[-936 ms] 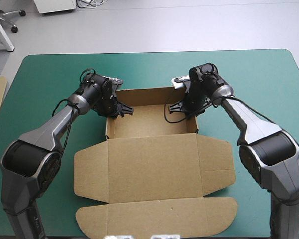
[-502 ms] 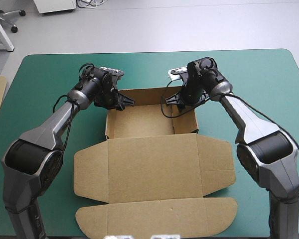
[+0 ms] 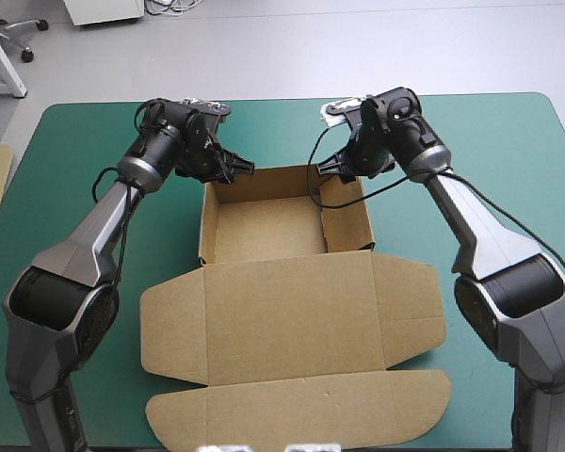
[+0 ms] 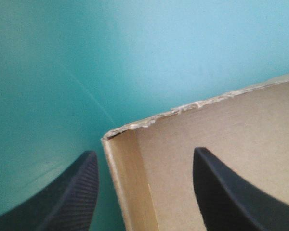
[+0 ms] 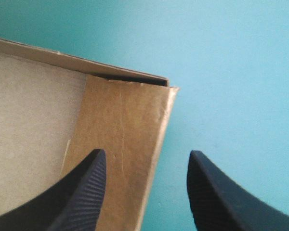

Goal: Fold the box

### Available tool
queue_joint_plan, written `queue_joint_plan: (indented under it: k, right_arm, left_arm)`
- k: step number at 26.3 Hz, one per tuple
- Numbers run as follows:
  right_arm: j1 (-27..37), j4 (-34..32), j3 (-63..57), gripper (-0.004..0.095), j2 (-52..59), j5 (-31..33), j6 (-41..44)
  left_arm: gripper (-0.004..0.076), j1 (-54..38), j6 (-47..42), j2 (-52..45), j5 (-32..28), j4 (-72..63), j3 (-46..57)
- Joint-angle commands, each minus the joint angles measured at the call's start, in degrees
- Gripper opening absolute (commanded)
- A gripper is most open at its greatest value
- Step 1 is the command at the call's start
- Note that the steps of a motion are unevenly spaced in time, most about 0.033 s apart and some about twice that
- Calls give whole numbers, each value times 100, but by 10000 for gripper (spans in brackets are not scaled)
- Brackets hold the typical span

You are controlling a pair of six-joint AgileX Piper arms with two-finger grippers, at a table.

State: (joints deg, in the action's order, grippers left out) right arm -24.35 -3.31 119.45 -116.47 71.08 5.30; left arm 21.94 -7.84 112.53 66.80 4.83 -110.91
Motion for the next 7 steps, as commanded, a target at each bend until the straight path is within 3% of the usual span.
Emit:
queue_joint_plan:
  k: [1,7]
  right_arm:
    - [111,-157,221,485,922,45,-152]
    - [427,-125,183,484,1969,45,-420]
  left_arm:
    - [415,22,340,-470,-95,-123,-487]
    - [357,22,995,-1388,-62,-187,-381]
